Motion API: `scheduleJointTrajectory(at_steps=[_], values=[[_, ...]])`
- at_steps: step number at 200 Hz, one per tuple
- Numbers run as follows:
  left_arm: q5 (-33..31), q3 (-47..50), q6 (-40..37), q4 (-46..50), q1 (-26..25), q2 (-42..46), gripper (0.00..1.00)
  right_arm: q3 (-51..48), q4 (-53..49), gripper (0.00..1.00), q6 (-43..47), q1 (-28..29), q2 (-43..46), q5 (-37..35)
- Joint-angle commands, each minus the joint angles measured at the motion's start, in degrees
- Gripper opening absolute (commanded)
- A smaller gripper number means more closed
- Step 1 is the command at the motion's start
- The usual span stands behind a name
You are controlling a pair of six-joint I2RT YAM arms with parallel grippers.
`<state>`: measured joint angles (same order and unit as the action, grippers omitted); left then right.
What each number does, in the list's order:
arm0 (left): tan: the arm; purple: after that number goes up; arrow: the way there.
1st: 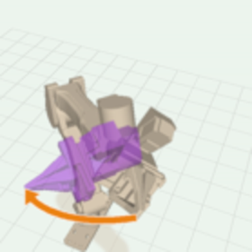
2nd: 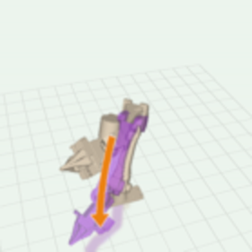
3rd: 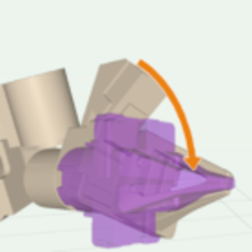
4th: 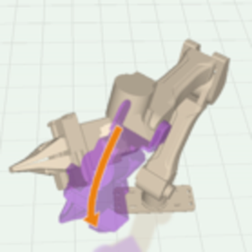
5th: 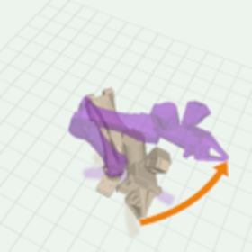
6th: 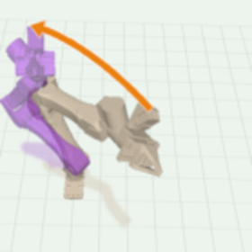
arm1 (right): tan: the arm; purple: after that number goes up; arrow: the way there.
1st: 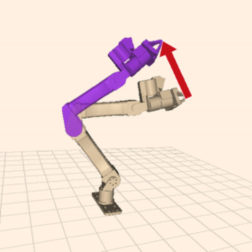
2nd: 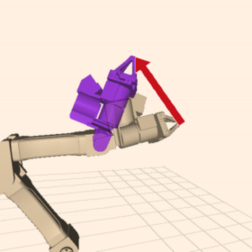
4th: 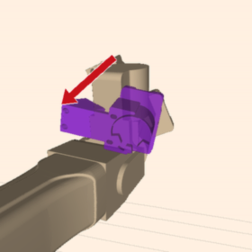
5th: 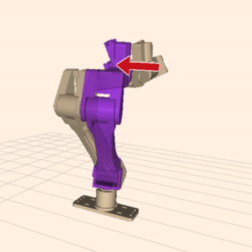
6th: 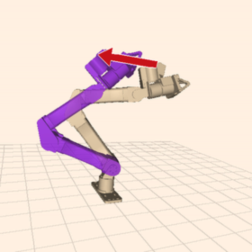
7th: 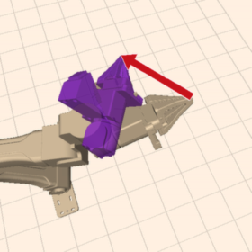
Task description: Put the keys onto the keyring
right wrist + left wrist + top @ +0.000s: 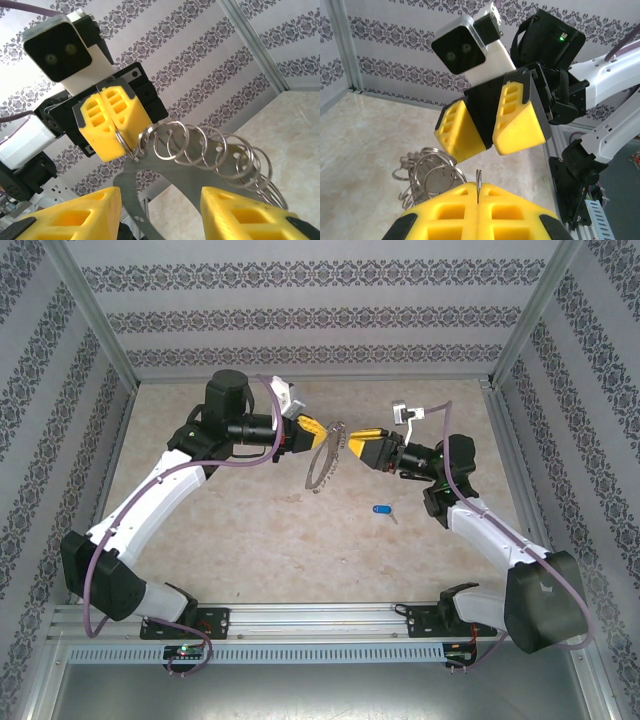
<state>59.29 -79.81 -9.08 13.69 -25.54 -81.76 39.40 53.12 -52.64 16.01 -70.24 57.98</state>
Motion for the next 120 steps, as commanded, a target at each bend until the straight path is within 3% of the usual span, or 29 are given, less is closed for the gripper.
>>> scheduleJointTrajectory(at_steps=[1,47,120], values=[[3.1,-3.2,-3.0,4.3,-0.5,-0.6,0.00,2.6,0.9,0.45,2.4,0.5,-0.1,2.5],[4.7,-6.5,-5.6,10.7,-0.5,-3.0,0.00,5.3,-3.0,0.42,5.3,1.5,-0.1,2.9],[5.4,-6.5,-5.3,11.2,-0.6,-3.9,0.00,8.4,-6.2,0.38,7.7,4.7,-0.5,2.6]])
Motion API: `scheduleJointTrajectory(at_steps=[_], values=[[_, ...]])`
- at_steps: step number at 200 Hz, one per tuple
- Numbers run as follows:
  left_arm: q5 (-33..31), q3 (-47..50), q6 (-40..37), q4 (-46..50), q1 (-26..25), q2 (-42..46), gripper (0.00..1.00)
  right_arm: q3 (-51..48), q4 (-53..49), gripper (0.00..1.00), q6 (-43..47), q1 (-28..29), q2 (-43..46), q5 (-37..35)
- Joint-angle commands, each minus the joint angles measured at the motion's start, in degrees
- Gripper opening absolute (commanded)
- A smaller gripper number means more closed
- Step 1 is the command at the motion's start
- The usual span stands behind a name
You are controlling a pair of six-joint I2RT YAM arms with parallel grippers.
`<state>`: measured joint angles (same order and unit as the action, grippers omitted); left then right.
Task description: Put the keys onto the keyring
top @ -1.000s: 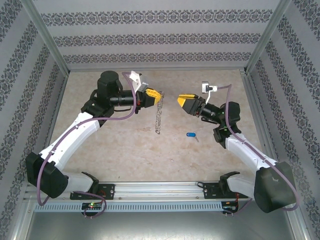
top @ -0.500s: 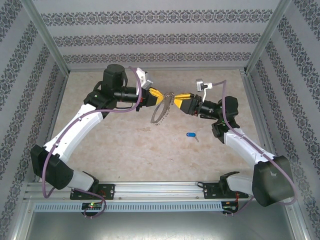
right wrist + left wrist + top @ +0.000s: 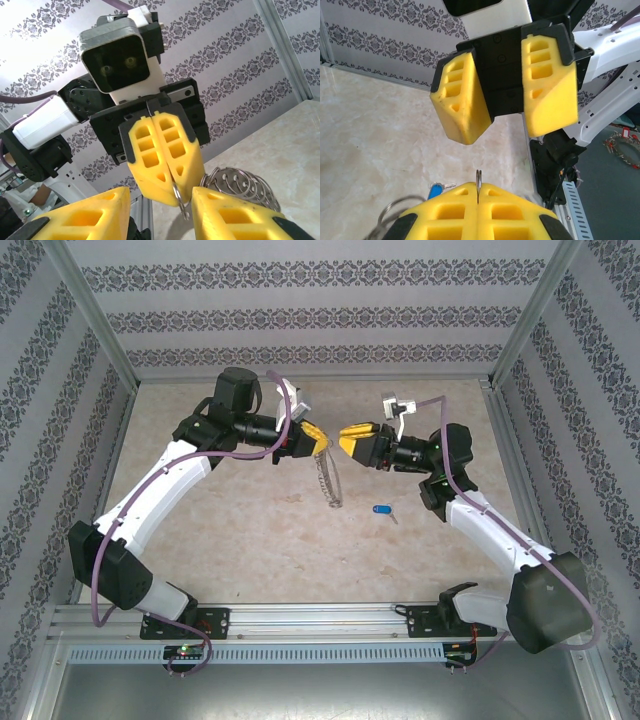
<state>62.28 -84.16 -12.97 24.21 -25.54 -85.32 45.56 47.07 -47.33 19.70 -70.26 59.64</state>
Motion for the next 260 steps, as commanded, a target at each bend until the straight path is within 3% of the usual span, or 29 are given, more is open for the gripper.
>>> scheduleJointTrajectory(at_steps=[1,54,188,206,218,232,247,260], values=[[2.4,-2.2,-1.4,0.6,-0.6,-0.3,0.00,2.4,-0.1,0.38,2.4,1.1,-0.5,0.9],[2.8,-2.4,-1.3,0.6,-0.7,-0.5,0.00,3.1,-0.4,0.37,2.9,2.4,-2.7,1.0],[3.2,-2.9,0.4,-1.4,-0.9,-1.0,0.00,0.1,-0.4,0.23,3.7,3.3,-3.1,0.2],[3.2,-3.1,0.3,-1.3,-1.1,-1.3,0.00,0.4,-0.2,0.14,3.8,3.4,-3.4,-0.3],[3.1,-3.1,0.6,-1.5,-1.2,-1.5,0.00,0.6,0.0,0.00,3.8,3.5,-3.8,-0.6],[2.1,-2.8,2.5,-3.2,-1.2,-1.7,0.00,0.7,0.1,0.00,4.4,3.4,-3.9,-2.0],[-1.7,-1.3,6.6,-7.4,-1.2,-1.1,0.18,0.5,1.2,0.00,4.7,2.9,-3.9,-3.8],[-6.5,1.5,11.2,-13.4,-1.1,0.5,0.26,0.7,3.1,0.00,4.0,2.4,-4.0,-5.0]])
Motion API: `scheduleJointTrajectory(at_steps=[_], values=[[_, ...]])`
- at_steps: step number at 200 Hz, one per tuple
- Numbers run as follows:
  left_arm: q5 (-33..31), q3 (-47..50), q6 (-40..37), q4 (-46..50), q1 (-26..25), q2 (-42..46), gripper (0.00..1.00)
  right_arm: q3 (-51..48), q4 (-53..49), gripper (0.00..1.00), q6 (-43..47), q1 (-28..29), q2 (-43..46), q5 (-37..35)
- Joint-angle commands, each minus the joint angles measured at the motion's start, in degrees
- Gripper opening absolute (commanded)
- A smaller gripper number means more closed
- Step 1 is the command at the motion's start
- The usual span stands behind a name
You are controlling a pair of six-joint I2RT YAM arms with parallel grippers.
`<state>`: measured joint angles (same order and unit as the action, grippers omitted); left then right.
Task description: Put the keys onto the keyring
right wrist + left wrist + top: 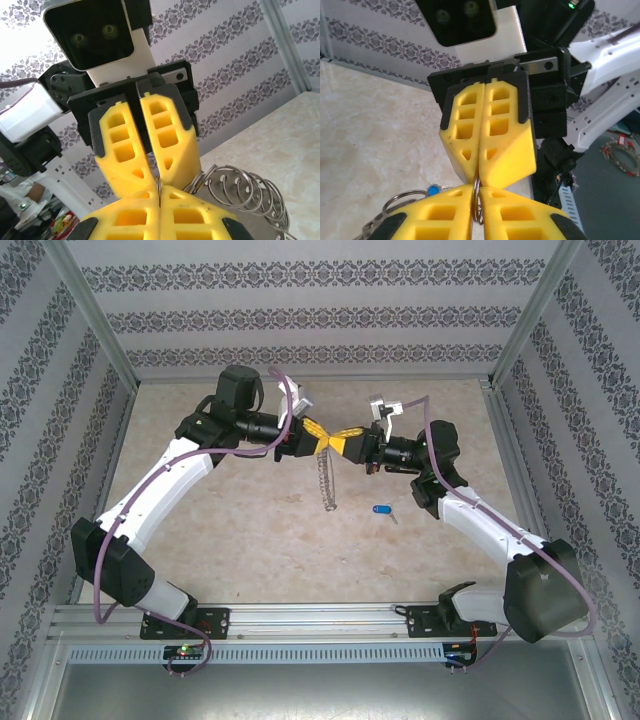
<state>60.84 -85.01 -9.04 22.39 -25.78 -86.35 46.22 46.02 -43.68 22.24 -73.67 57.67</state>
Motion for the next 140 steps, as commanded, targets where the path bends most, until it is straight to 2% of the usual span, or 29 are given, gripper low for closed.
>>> scheduleJointTrajectory(at_steps=[1,9,25,55,105,140], values=[[-5.4,2.7,7.7,-12.2,-0.8,1.7,0.27,0.0,4.3,0.00,0.4,-0.2,-0.6,-3.1],[-9.2,4.9,11.0,-16.4,-0.5,3.0,0.32,0.4,5.1,0.00,0.1,-0.4,-0.6,-3.7],[-12.0,9.6,17.8,-25.1,0.6,5.2,0.35,1.3,6.5,0.00,-0.3,-0.6,-0.7,-4.6],[-12.0,14.7,26.8,-35.9,2.3,7.2,0.37,2.3,9.5,0.00,-1.6,-0.9,-0.7,-6.2],[-12.3,18.2,31.1,-41.9,3.6,9.3,0.34,3.4,12.7,0.00,-3.2,-0.9,-0.8,-7.8],[-8.1,19.0,35.4,-48.2,4.0,8.9,0.31,3.3,14.9,0.00,-4.0,-0.7,-0.7,-9.7]])
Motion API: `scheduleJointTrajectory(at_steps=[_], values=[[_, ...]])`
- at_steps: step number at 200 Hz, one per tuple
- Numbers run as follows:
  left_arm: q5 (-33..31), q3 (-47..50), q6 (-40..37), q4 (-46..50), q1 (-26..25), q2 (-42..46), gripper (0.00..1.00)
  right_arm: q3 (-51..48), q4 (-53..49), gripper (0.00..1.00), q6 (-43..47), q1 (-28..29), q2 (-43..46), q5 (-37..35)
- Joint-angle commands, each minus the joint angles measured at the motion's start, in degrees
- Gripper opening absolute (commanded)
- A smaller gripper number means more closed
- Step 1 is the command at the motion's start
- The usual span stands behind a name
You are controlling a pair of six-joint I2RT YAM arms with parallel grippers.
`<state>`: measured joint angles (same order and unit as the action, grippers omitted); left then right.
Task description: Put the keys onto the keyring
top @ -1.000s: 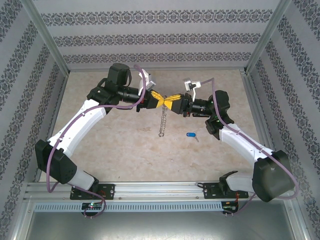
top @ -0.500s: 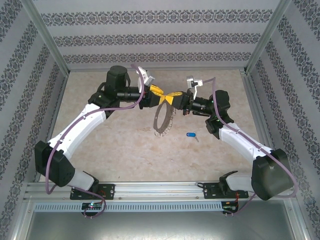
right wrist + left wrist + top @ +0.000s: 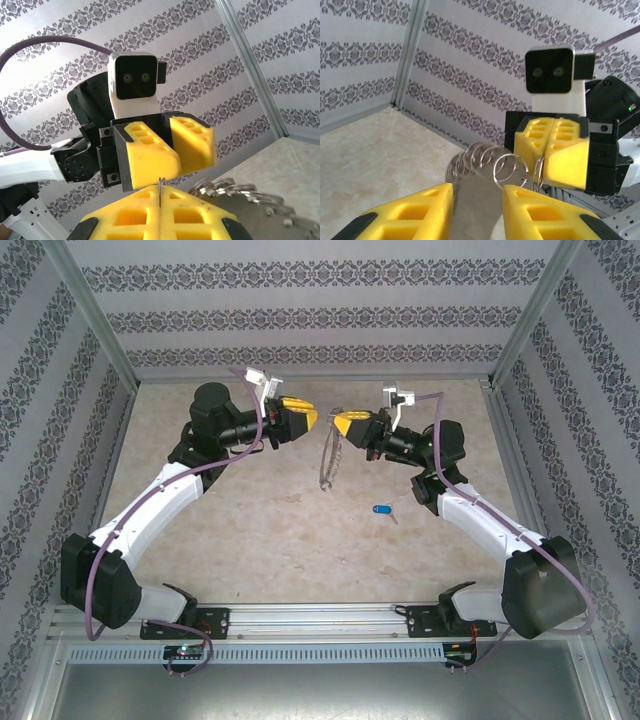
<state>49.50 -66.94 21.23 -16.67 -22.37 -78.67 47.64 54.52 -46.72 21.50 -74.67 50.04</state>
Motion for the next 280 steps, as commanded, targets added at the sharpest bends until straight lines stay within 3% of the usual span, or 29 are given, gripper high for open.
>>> scheduleJointTrajectory(at_steps=[1,38,99,280], values=[[3.4,0.9,5.3,-9.2,0.7,1.3,0.31,1.9,6.5,0.00,-0.9,0.0,0.3,-2.1],[7.9,1.0,12.6,-18.2,0.6,-0.5,0.30,2.1,8.6,0.00,-1.6,0.5,-0.3,-4.1],[8.9,2.0,20.9,-27.8,0.0,-3.6,0.28,3.1,12.2,0.00,-2.9,0.9,-1.8,-5.5],[8.2,1.1,21.8,-30.3,-3.3,-6.8,0.20,3.5,14.8,0.00,-4.8,1.6,-3.6,-3.9]])
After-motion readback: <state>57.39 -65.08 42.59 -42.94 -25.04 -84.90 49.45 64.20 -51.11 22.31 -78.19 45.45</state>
